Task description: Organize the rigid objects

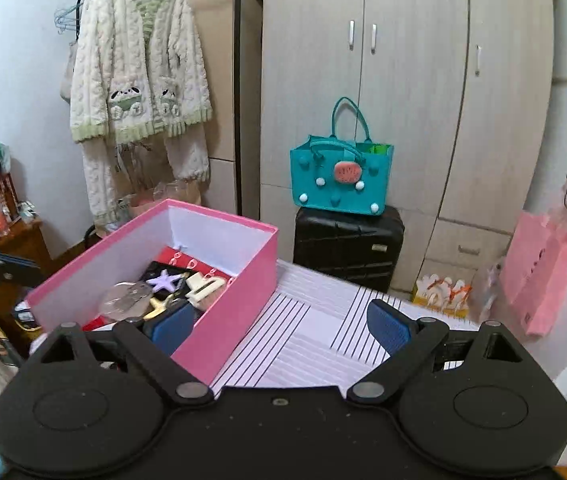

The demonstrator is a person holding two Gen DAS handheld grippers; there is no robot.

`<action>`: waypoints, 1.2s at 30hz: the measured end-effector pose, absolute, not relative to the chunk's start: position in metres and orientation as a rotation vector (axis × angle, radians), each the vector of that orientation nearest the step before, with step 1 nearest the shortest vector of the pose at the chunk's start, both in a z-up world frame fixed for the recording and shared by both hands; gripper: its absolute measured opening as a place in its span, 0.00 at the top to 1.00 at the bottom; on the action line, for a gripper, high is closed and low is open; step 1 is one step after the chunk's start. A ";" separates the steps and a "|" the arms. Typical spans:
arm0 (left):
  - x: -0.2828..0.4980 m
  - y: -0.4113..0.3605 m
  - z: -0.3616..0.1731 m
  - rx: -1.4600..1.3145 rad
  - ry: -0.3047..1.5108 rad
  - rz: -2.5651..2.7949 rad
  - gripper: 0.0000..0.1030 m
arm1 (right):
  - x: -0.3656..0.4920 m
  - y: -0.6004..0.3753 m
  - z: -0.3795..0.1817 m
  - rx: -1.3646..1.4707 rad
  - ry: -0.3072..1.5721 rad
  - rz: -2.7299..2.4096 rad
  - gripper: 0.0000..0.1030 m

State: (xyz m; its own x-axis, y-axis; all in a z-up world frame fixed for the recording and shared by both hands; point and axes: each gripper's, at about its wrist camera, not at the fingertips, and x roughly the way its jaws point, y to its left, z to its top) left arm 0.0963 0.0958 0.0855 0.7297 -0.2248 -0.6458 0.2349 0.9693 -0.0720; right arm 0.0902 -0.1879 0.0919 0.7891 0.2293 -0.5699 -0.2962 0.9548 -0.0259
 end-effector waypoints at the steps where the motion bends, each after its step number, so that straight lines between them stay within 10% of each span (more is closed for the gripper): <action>1: 0.092 0.093 0.086 0.008 0.706 -0.261 0.91 | 0.085 -0.188 0.094 -0.110 0.601 0.287 0.07; 36: 0.002 0.031 0.041 -0.006 0.529 -0.072 0.14 | -0.035 -0.192 0.059 -0.023 0.498 -0.033 0.07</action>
